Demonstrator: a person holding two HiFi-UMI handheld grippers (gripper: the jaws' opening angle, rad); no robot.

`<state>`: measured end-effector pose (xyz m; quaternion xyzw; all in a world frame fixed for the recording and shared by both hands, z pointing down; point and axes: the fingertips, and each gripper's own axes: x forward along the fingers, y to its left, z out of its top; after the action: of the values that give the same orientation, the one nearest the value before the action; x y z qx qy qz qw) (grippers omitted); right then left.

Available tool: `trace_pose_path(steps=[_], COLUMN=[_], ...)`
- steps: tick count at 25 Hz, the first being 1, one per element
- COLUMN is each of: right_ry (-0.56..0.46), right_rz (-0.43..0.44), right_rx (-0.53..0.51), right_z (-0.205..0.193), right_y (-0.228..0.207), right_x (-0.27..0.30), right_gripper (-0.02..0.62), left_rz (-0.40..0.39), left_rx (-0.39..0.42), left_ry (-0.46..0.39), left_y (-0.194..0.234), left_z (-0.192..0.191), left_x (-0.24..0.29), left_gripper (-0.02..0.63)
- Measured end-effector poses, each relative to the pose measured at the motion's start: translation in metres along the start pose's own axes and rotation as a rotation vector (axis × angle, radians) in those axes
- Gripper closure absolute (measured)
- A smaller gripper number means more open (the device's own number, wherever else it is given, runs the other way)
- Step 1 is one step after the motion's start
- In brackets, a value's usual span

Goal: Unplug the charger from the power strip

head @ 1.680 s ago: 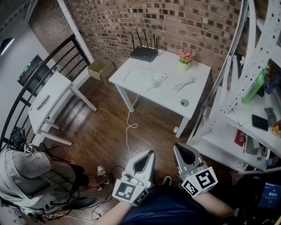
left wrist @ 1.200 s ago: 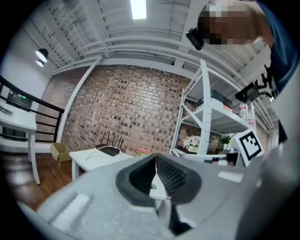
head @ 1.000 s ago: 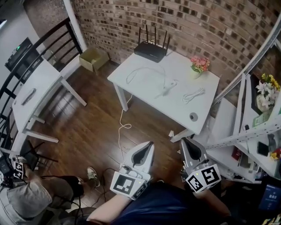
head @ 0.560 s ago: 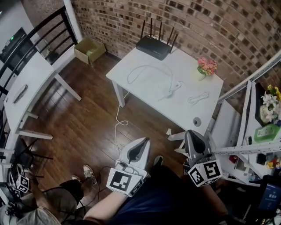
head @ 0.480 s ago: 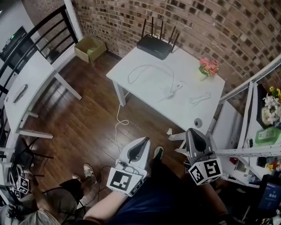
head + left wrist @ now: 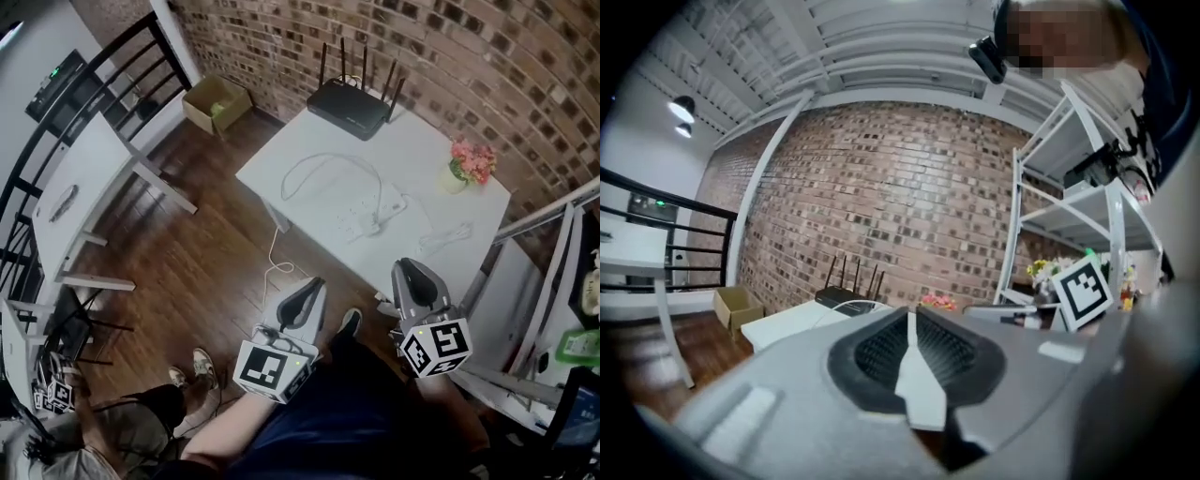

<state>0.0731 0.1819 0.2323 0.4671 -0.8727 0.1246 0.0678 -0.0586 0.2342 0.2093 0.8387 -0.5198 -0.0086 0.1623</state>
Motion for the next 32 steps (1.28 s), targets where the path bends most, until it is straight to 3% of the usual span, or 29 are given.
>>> trace_pose_path(steps=[6, 15, 21, 28, 32], right_ry=[0.077, 0.235, 0.335, 0.455, 0.509], right_rz=[0.039, -0.031, -0.048, -0.077, -0.08], right_rx=[-0.002, -0.053, -0.086, -0.134, -0.162], right_z=[-0.014, -0.071, -0.108, -0.156, -0.176], right_y=[-0.027, -0.059, -0.062, -0.073, -0.075], right_x=[0.035, 0.091, 0.127, 0.16, 0.17], right_gripper=[0.499, 0.431, 0.417, 0.4, 0.4], left_rz=[0.004, -0.008, -0.023, -0.046, -0.075], left_rx=[0.06, 0.103, 0.106, 0.137, 0.195], left_ry=[0.021, 0.164, 0.317, 0.421, 0.481], left_y=[0.008, 0.061, 0.091, 0.098, 0.095], left_z=[-0.014, -0.069, -0.122, -0.162, -0.183], left_x=[0.058, 0.127, 0.158, 0.188, 0.201], left_gripper=[0.551, 0.529, 0.495, 0.491, 0.489])
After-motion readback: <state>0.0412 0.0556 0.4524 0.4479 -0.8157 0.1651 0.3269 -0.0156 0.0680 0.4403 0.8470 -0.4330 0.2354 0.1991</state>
